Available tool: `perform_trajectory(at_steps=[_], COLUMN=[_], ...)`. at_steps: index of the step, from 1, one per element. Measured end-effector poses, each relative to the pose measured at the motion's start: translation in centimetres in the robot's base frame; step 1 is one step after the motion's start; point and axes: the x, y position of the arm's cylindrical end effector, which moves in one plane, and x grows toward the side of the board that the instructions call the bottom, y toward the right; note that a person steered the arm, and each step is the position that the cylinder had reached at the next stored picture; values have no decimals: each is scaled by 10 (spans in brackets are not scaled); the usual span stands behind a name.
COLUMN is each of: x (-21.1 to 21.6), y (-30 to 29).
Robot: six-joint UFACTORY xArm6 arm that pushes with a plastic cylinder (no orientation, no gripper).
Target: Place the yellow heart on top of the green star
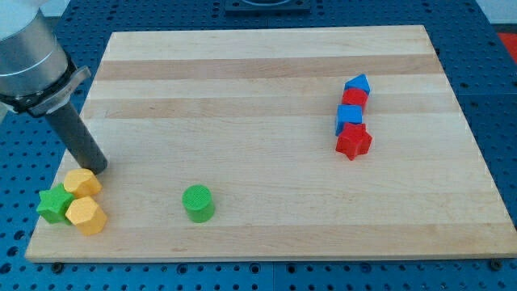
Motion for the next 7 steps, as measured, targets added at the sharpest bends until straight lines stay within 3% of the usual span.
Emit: perform_trajectory(at_steps=[2, 4, 7], x=[1, 46, 32], y=[62, 61, 38])
